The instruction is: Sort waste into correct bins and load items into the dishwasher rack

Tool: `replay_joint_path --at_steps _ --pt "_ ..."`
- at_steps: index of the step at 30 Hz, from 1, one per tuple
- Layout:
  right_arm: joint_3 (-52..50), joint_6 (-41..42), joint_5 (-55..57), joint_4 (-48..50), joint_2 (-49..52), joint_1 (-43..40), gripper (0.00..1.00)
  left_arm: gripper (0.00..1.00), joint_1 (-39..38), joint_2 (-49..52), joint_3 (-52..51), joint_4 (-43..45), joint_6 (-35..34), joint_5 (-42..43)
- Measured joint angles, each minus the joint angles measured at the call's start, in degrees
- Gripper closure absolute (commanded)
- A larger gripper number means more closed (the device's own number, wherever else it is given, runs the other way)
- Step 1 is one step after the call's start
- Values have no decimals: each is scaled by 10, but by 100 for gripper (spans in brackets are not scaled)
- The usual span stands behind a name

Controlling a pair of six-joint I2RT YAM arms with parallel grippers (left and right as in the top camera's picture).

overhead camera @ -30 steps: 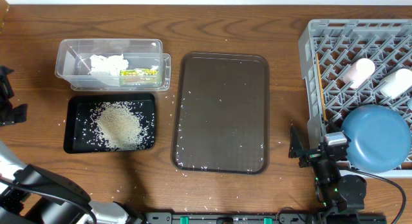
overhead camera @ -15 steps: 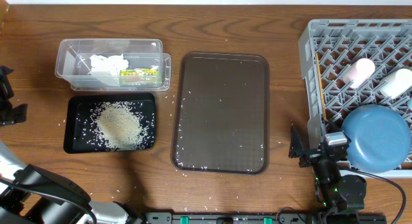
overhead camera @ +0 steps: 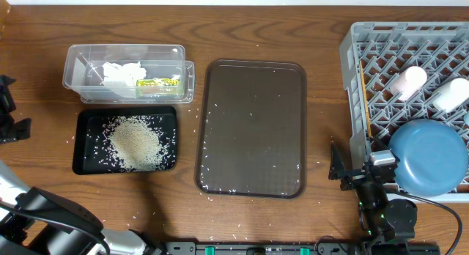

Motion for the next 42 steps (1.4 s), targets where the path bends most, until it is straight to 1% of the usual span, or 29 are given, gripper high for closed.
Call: replay_joint_path --at_steps 8,11,14,18,25,27,31,34,35,36,39,42 --pt "0 0 0 0 0 0 1 5 0 -15 0 0 0 0" --pt "0 0 0 0 0 0 1 5 -3 -56 -1 0 0 0" --pt "0 0 1 0 0 0 1 5 -17 -124 -1 0 0 0" --pt "0 0 2 0 0 0 1 5 -62 -213 -1 0 0 0" --pt "0 -2 2 0 0 0 1 5 -162 -280 -1 0 3 -6" --pt "0 -2 2 0 0 0 1 5 -190 -291 -1 0 10 -30" --pt "0 -2 2 0 0 0 1 5 -240 -308 -1 -1 26 -109" --pt "0 -2 2 0 0 0 1 5 -275 -315 -1 -2 32 -145" --pt "0 -2 2 0 0 0 1 2 -288 -317 -1 -9 38 -157" --pt "0 -2 2 -1 0 0 1 2 -300 -319 -1 -31 48 -166" --pt "0 -2 2 0 0 0 1 2 -328 -325 -2 -143 62 -185" --pt "0 -2 2 0 0 0 1 2 -348 -339 -11 -227 69 -211"
